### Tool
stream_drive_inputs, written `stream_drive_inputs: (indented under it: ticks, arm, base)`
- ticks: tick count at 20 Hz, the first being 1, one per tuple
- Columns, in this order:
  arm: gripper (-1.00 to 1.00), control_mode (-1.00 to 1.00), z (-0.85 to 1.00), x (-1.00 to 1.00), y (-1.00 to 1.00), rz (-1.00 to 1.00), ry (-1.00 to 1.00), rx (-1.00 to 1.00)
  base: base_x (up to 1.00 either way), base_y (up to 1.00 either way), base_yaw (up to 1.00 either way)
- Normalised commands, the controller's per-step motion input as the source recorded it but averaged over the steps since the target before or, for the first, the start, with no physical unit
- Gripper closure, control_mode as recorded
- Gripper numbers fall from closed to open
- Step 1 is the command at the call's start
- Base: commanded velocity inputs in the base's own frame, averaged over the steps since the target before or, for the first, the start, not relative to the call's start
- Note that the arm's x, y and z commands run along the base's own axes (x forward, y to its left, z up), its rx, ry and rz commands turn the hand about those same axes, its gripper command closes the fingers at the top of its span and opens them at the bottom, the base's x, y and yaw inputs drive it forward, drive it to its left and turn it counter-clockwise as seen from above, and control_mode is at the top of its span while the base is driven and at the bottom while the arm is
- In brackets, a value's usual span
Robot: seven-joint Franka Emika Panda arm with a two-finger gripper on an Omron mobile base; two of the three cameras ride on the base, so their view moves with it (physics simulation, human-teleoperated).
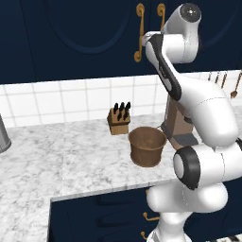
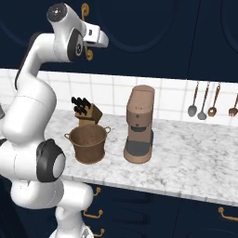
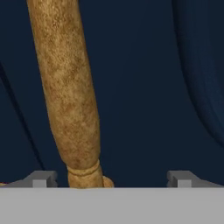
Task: Open the cabinet, pick up the bread from the cabinet and place it in the basket. Then move the basket to the dining counter.
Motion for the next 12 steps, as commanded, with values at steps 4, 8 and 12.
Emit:
stream_drive_inputs:
  ticks: [4, 8, 12]
  arm:
    - [-1.0, -1.0, 0.0, 0.12, 0.14, 0.03, -0.13, 0.0]
    - [-1.0, -1.0, 0.0, 0.23, 0.15, 0.01, -0.07, 0.0]
    - [-1.0, -1.0, 0.0, 0.23, 0.03, 0.0, -0.01, 0.0]
  base:
    - [0.0, 0.0, 0.0]
    - [0.0, 0.0, 0.0]
    - [0.0, 0.0, 0.0]
